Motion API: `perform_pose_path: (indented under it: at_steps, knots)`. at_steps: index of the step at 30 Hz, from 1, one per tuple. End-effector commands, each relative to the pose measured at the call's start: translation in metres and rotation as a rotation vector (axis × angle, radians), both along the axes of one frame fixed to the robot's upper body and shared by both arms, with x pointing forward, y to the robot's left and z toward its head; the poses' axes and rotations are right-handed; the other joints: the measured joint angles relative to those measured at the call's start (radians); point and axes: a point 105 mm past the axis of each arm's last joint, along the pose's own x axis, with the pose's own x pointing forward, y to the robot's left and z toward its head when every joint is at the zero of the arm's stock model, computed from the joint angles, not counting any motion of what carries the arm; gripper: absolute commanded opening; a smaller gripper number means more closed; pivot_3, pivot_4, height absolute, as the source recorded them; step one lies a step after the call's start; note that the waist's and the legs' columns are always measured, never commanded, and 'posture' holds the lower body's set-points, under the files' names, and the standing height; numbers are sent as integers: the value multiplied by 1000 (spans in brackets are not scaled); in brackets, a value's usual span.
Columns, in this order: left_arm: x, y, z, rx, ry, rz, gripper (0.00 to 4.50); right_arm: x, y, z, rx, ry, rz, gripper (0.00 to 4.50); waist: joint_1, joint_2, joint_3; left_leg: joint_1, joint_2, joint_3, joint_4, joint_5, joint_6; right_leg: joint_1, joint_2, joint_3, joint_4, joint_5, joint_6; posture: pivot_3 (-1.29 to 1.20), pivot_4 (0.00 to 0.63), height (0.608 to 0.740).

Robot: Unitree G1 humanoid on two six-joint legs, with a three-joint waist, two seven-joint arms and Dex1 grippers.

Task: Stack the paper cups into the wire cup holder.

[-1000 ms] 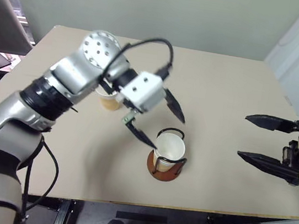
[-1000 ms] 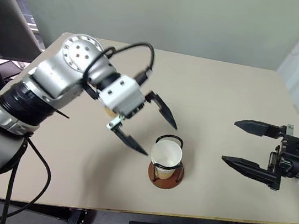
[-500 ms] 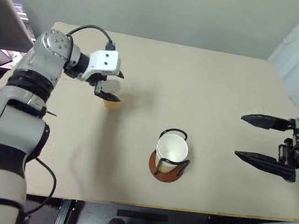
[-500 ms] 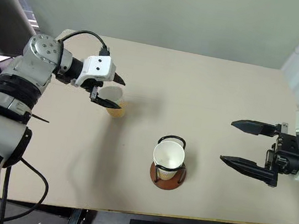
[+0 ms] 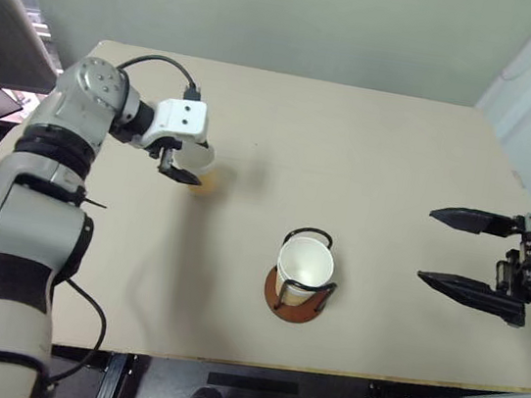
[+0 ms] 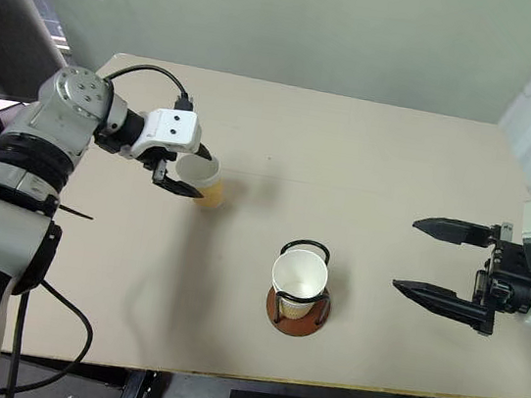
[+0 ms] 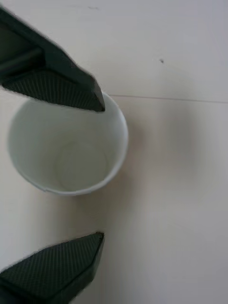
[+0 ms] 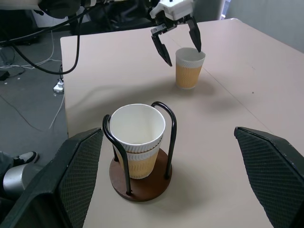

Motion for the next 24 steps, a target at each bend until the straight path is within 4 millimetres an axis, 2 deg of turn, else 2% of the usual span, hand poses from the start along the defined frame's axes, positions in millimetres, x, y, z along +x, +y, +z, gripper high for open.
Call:
perform_pose_path:
  at_steps: [1,9,10,14,18,22,23,24]
  knots:
    - [3,-4,0,-4,-19,-4,3113,-5,-3,12,-19,-58,-16,4500,0,0,0,0,0,0,0,0,0,0,0,0,0,0,0,0,150,740]
    - [8,-6,-3,6,-33,19,219,-8,-5,12,-24,-57,-32,4500,-2,0,0,0,0,1,0,0,0,0,1,0,0,0,1,0,150,740]
    - [8,-6,-4,10,-33,21,48,-8,-5,12,-24,-57,-34,4500,-2,0,0,0,-1,2,0,0,0,0,1,0,0,0,1,0,150,740]
    - [8,-4,1,5,-45,23,48,-8,-6,12,-26,-57,-40,4500,-2,0,0,0,-1,2,1,0,0,0,1,-1,0,0,1,0,150,740]
    - [0,-15,23,-63,-52,-66,48,-6,-6,13,-27,-61,-41,4500,-2,0,0,0,-1,2,1,0,0,0,1,-1,0,0,1,0,150,740]
    - [-32,-60,64,-225,-39,-358,48,-6,-10,15,-32,-62,-43,4500,3,0,0,-1,-1,1,2,0,0,0,1,-2,0,-1,2,0,150,740]
    - [-48,-75,75,-264,-41,-451,48,-7,-10,15,-36,-54,-33,4500,4,-1,0,-2,-2,2,2,0,1,0,1,-2,1,-1,2,0,150,740]
    - [-74,-92,85,-294,-25,-582,48,-10,-10,13,-45,-42,-22,4500,3,0,0,-2,-1,1,3,0,1,0,1,-2,1,0,3,0,150,740]
